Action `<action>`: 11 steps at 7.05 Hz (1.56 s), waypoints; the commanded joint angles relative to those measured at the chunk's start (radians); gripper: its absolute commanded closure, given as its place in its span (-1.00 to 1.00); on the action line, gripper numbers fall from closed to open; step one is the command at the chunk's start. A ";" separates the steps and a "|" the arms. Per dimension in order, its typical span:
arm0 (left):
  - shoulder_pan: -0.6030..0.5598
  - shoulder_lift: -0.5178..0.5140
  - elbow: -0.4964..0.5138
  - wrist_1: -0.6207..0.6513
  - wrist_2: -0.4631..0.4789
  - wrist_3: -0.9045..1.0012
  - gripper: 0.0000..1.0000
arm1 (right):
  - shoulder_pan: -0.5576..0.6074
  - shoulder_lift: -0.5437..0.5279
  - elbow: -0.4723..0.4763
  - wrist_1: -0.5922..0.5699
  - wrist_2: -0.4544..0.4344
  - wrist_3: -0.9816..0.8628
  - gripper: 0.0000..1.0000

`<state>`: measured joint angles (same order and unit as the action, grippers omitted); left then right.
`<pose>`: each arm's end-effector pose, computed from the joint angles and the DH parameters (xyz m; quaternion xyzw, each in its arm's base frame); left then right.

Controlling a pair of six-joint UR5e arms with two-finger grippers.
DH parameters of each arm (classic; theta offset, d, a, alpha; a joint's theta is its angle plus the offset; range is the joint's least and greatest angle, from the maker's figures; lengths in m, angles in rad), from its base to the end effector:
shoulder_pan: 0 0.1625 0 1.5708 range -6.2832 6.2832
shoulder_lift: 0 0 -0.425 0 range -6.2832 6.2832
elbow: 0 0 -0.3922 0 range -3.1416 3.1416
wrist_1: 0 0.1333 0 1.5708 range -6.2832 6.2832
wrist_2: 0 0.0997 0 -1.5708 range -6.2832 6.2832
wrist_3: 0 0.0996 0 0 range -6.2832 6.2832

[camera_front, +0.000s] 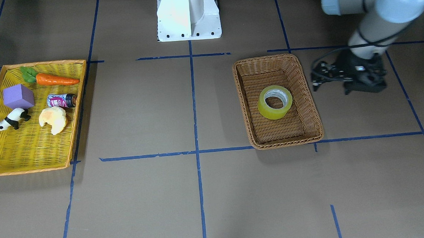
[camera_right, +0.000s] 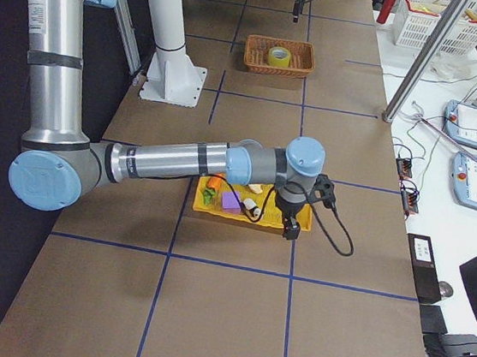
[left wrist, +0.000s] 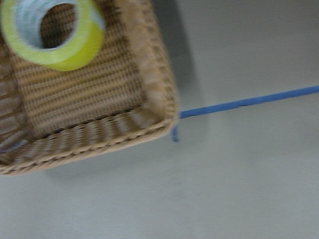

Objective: Move tape to another basket

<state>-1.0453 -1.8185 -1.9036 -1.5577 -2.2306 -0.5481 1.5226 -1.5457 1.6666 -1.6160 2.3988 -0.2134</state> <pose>0.2177 -0.5194 0.3722 0.0685 0.4027 0.0804 0.9092 0.0356 -0.5068 0.5997 0.0677 -0.3978 -0.1344 0.9051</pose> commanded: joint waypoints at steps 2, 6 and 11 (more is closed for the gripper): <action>-0.267 0.192 0.059 0.023 -0.087 0.325 -1.00 | 0.079 -0.022 -0.091 0.011 0.031 -0.087 -1.00; -0.499 0.217 0.250 0.103 -0.139 0.609 -1.00 | 0.090 -0.010 -0.068 0.001 0.025 0.003 -1.00; -0.544 0.285 0.258 0.102 -0.139 0.608 -1.00 | 0.090 -0.014 -0.088 0.001 0.025 0.003 -1.00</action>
<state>-1.5683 -1.5362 -1.6507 -1.4615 -2.3711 0.0603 1.6122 -1.5594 1.5852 -1.6160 2.4238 -0.2103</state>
